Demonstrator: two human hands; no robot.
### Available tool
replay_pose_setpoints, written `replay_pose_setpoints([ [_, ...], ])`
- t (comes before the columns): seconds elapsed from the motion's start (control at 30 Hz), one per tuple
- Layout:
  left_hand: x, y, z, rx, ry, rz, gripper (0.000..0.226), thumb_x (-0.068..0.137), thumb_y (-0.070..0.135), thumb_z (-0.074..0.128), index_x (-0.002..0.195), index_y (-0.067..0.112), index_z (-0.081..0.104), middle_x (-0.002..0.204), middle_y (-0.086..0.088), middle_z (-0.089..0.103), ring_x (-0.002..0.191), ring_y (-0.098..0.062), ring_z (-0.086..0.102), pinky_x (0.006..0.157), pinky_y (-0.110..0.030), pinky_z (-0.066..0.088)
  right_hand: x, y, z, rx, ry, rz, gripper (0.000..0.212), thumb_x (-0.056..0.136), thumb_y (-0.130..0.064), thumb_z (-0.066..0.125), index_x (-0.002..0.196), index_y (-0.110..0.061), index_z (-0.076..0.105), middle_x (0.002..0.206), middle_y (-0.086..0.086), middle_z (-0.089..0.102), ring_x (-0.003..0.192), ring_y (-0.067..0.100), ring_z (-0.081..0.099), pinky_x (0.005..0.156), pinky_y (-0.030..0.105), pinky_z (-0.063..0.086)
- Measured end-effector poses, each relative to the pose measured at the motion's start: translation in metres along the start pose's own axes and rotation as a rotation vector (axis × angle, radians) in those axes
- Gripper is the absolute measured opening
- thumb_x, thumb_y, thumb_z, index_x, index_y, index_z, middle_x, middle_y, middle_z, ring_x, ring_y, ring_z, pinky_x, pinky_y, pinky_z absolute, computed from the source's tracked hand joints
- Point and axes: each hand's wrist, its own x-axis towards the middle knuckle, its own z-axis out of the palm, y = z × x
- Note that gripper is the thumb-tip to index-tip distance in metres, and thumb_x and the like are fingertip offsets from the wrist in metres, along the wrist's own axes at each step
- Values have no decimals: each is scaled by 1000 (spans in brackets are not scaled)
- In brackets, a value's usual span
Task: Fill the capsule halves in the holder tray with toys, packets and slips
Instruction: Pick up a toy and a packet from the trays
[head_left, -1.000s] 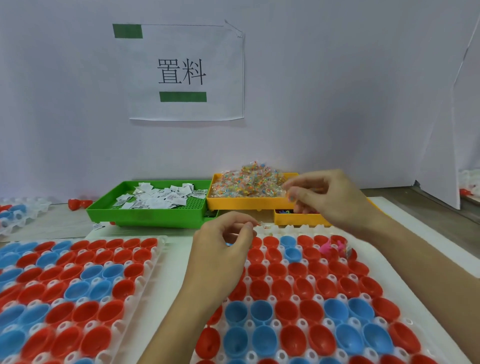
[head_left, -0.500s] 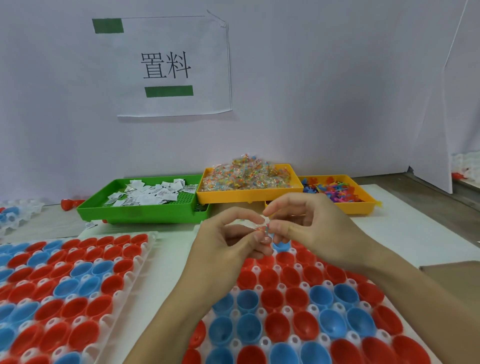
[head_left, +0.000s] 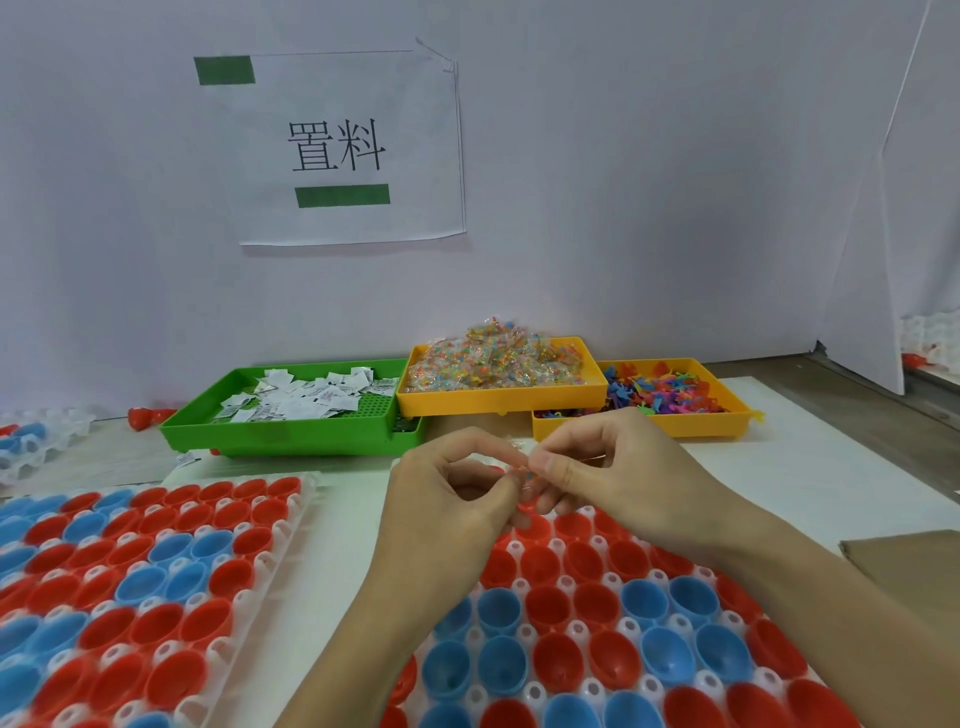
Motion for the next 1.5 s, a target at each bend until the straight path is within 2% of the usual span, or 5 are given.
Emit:
replay_pose_setpoints([
  [0.2, 3, 0, -3, -74, -75, -85, 8, 86, 10, 73, 92, 15, 71, 72, -9, 75, 66, -21, 71, 64, -26, 57, 2, 3, 0, 8, 49, -12, 9, 91, -12, 70, 90, -16, 78, 76, -1, 76, 72, 14, 74, 66, 21, 57],
  [0.6, 6, -1, -11, -197, -89, -103, 21, 75, 17, 73, 91, 3, 68, 77, -13, 76, 68, -22, 74, 61, -22, 57, 1, -2, 3, 71, 110, -138, 9, 83, -10, 77, 88, -17, 78, 83, -2, 77, 77, 13, 74, 70, 20, 57],
  [0.93, 8, -7, -15, -3, 19, -60, 5, 88, 22, 69, 88, 26, 71, 78, -3, 76, 68, -16, 71, 62, -22, 56, 2, 14, -65, -565, 260, 74, 19, 84, -18, 78, 72, -32, 75, 71, -17, 71, 74, -7, 64, 64, 10, 47],
  [1.2, 8, -5, -19, 62, 59, -64, 5, 90, 21, 68, 90, 25, 69, 79, 0, 76, 73, -13, 71, 69, -29, 58, 2, 25, -65, -723, 104, 154, 17, 84, -23, 78, 71, -33, 76, 73, -16, 71, 74, -8, 61, 55, 10, 41],
  [1.5, 8, -7, -21, 86, 77, -73, 7, 87, 26, 69, 86, 33, 71, 82, -1, 75, 81, -17, 70, 72, -39, 60, 3, 30, -48, -826, 105, 162, 11, 86, -26, 77, 83, -31, 68, 80, -16, 62, 74, 6, 61, 65, 20, 51],
])
